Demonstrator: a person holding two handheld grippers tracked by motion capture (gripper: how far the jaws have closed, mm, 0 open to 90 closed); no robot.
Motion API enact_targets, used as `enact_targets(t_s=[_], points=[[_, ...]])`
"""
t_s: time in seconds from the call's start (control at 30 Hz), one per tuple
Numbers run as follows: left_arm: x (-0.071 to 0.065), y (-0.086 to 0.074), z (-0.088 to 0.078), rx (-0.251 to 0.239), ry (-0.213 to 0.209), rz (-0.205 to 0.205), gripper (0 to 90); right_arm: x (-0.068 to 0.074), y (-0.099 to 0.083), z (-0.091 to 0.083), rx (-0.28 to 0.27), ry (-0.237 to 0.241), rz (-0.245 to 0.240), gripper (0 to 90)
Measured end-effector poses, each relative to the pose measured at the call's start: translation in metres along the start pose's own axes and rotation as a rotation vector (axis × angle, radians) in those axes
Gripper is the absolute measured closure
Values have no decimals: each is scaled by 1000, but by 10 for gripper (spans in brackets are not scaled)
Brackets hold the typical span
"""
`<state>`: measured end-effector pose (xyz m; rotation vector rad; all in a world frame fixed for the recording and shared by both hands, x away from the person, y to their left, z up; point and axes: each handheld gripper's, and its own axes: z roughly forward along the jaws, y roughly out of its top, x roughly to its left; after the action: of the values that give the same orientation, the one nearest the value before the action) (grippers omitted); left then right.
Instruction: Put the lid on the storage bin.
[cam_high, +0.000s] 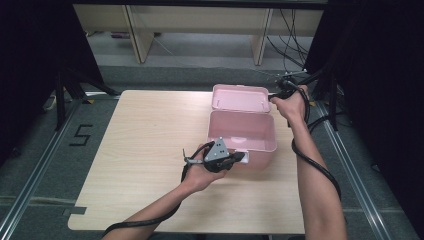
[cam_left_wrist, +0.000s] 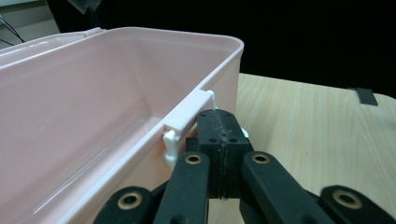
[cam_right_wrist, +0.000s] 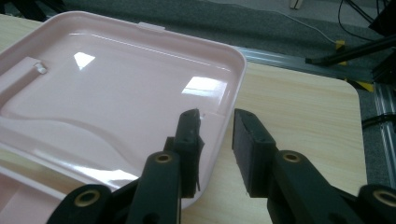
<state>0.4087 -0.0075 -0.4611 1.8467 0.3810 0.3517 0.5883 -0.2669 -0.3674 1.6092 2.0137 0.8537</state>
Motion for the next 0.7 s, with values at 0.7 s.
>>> enact_targets(t_s=[0.7], points=[[0, -2, 2, -3, -35, -6, 897, -4, 13, 29, 49, -21, 32, 753]])
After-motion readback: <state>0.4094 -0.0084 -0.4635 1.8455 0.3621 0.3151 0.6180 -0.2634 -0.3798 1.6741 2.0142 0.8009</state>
